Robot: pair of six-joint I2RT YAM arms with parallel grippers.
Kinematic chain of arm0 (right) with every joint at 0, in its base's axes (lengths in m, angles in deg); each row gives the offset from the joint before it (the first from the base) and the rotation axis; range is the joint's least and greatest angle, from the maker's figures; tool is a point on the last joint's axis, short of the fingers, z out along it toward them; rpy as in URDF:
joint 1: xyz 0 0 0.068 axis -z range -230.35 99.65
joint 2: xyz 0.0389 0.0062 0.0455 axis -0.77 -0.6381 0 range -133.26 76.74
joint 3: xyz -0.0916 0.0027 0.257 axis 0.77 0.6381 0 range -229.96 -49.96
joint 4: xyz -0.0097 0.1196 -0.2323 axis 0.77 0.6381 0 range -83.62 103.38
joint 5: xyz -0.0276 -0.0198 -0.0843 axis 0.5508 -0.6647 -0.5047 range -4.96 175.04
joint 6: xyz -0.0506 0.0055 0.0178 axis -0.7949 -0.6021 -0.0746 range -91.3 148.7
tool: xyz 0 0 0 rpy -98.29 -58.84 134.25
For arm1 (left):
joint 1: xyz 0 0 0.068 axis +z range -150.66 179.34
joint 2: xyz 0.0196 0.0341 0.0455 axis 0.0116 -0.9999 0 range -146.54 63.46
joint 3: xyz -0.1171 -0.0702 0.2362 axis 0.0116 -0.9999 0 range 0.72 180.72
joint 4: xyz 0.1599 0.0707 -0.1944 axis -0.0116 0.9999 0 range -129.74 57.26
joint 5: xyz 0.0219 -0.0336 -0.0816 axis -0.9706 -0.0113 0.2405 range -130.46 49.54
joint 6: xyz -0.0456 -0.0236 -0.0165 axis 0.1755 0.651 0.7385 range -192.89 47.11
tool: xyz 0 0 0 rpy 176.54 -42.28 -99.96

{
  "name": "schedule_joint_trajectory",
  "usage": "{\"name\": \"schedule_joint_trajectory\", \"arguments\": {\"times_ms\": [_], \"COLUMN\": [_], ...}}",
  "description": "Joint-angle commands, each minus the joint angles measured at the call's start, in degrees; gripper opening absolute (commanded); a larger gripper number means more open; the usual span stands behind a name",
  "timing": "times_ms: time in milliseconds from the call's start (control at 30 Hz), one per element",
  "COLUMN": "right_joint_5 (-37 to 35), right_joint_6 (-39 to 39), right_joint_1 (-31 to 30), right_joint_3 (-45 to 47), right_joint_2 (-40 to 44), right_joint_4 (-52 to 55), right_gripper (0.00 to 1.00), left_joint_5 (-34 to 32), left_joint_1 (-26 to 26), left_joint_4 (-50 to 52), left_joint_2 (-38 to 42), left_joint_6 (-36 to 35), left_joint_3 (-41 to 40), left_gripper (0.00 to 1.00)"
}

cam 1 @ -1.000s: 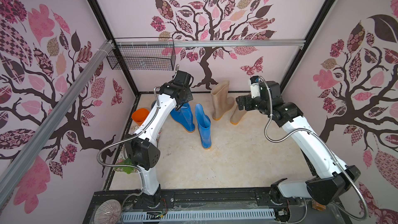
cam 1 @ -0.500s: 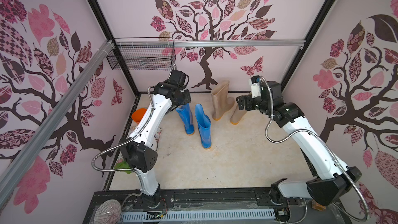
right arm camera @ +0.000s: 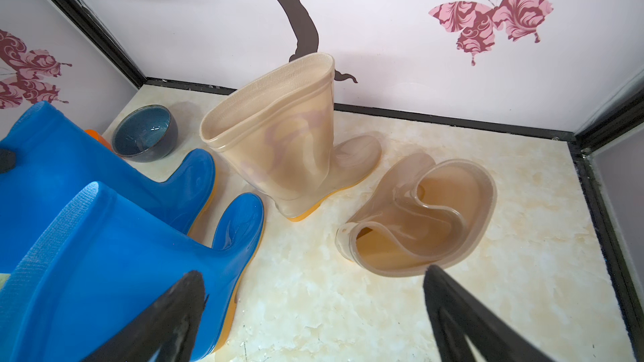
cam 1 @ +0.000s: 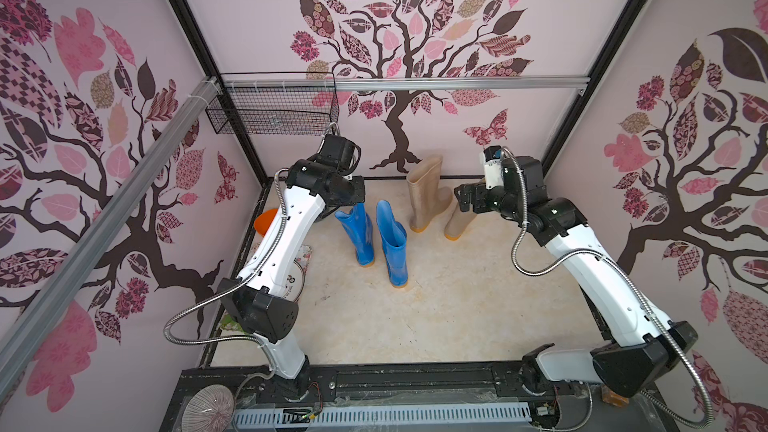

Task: Match and arrange rain boots in pairs
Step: Pick up the rain boot at the center of the board, then pair a pair of rain boots at the center of the board.

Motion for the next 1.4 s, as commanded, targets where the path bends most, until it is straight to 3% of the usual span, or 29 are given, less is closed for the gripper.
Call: {"name": "schedule_joint_trajectory", "arguments": {"times_ms": [0,400,567,700,867,1067,1367], "right_joint_5": [0.6,2.2,2.9,3.5,4.1,5.3,7.4], "right_joint_6": [0.5,0.6,0.8,1.2,1.6,2.3,2.7], "right_joint_1": [0.4,0.4,0.4,0.4,0.4,0.4,0.4], "right_joint_3": [0.0,-0.7,-0.7,-0.4,-0.4,-0.8,-0.5], "right_joint_2": [1.6,0.2,0.0,-0.1,-0.2,-0.5,-1.2], "right_joint_4": [-0.8,-0.2,0.1,0.3,0.1,-0.2,-0.1], "right_gripper": [1.00,1.00,1.00,1.00,1.00,1.00,1.00], "left_joint_5": [-2.5,-7.1,-7.7,-8.4,-4.9,4.0,-7.0], "left_joint_1": [-0.9,-2.6,-2.9,-3.7,-3.8,-4.0,-4.0], "left_joint_4": [-3.0,-3.5,-2.4,-0.8,-2.6,-7.3,-6.0], "left_joint_2": [4.2,7.8,8.3,7.7,6.9,4.9,0.9], "left_joint_6": [-1.4,-2.0,-2.0,-2.4,-0.2,1.6,-5.4], "left_joint_3": [0.3,-2.9,0.6,8.0,13.8,19.4,28.9], "left_gripper": [0.00,0.00,0.00,0.00,0.00,0.00,0.00]}}
